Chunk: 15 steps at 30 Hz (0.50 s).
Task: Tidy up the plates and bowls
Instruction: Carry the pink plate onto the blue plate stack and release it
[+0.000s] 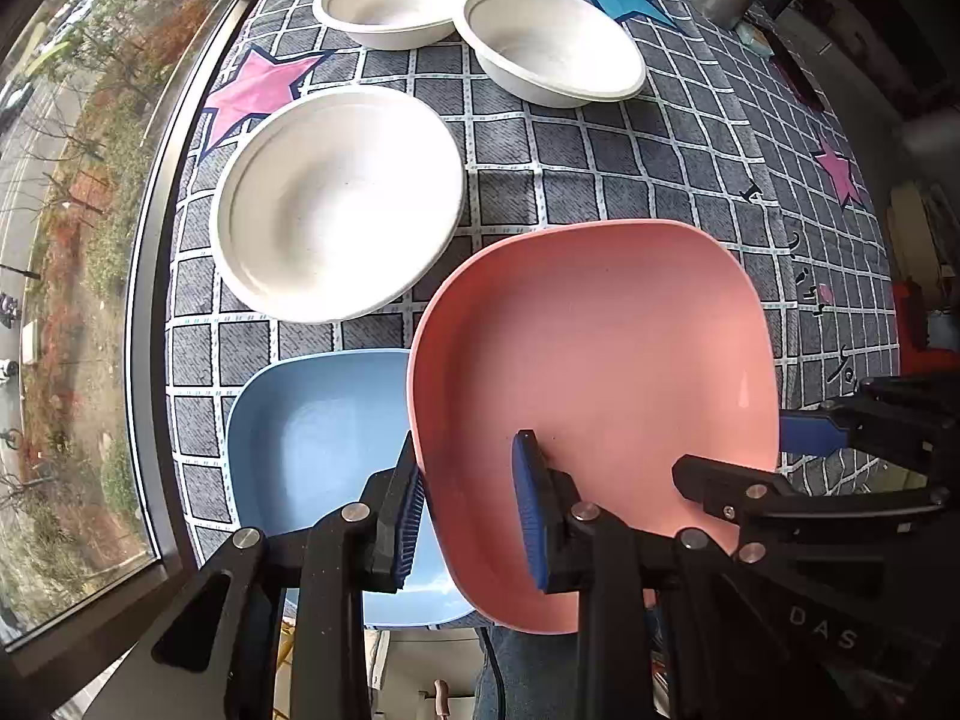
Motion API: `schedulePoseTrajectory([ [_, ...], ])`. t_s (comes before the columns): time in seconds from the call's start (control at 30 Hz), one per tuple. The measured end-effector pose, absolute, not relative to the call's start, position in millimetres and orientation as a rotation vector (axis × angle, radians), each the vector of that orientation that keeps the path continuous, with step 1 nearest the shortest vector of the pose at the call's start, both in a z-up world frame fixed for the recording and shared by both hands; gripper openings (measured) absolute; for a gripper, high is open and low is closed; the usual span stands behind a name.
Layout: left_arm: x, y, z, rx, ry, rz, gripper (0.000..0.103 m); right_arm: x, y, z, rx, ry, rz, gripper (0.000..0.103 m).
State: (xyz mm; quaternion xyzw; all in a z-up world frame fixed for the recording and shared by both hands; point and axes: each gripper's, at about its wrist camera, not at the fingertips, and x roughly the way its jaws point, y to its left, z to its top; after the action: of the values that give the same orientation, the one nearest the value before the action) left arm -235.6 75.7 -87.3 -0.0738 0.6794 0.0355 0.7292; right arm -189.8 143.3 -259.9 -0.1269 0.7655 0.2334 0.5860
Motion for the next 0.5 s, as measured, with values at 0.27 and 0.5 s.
schedulePoseTrajectory([
  [0.27,-241,105,-104,-0.211,1.476,0.172,0.030,-215,192,-268,-0.389,1.778,0.637,0.042],
  [0.5,-257,131,-109,-0.243,1.490,0.252,0.030,-240,237,-278,-0.443,1.800,0.725,0.042],
])
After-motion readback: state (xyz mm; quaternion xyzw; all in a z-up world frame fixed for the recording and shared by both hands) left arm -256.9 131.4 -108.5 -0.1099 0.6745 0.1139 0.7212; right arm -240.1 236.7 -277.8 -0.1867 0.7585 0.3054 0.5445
